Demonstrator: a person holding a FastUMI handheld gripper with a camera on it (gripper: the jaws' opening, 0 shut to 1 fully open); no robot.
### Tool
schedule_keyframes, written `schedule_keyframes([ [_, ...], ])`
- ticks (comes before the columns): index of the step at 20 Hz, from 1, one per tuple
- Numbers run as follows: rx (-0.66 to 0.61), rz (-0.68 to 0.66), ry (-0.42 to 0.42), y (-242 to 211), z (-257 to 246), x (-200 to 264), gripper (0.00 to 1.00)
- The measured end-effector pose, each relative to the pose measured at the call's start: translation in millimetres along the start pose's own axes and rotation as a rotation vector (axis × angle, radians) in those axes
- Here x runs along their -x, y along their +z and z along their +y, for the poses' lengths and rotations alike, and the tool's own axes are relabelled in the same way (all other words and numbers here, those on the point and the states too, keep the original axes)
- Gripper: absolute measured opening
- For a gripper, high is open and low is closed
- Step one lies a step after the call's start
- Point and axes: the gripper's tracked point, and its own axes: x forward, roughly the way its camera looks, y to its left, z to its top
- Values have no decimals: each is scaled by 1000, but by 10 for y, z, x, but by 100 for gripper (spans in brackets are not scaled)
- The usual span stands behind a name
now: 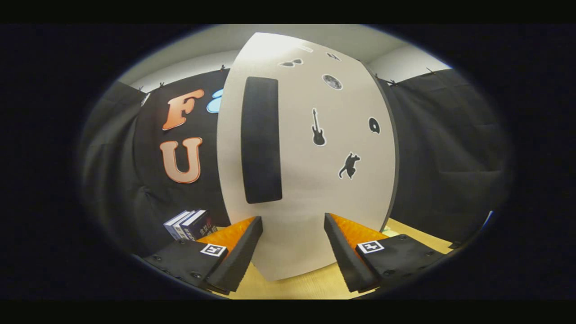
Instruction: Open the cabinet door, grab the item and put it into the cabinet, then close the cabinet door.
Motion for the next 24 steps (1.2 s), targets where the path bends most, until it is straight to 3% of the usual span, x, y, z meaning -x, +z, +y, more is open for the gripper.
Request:
schedule_keyframes([
  [5, -18, 40, 29, -45, 25, -85, 91],
  [9, -25, 28, 24, 92, -184, 145, 92],
  [18, 21, -23, -28, 495, -1236, 881, 93],
  [24, -23, -10, 29, 508, -1782, 1209, 96],
])
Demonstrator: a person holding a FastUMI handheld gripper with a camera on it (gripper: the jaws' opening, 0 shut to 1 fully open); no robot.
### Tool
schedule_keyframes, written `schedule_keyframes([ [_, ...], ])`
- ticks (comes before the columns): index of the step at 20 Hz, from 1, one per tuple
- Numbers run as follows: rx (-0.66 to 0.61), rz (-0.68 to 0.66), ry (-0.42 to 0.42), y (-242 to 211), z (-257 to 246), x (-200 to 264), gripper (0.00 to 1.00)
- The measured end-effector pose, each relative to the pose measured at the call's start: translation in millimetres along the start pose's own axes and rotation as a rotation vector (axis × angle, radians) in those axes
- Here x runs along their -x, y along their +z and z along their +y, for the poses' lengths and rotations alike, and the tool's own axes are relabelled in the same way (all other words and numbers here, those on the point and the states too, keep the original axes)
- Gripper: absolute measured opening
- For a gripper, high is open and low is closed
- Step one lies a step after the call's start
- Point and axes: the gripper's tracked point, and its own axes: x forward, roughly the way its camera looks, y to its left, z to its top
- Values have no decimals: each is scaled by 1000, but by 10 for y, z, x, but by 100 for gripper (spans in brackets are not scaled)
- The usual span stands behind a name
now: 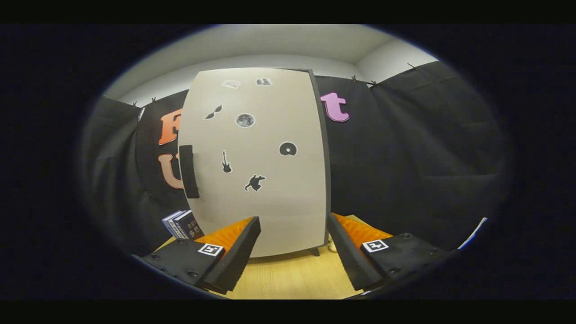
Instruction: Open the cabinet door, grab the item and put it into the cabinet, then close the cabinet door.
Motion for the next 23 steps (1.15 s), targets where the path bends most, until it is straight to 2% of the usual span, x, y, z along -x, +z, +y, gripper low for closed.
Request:
schedule_keyframes([
  [6, -14, 17, 39, -58, -199, 391, 98],
  [15, 50, -15, -5, -37, -293, 840, 98],
  [20, 2, -27, 27, -97, -345, 1001, 97],
  [23, 2, 0, 75, -155, -450, 1120, 97],
])
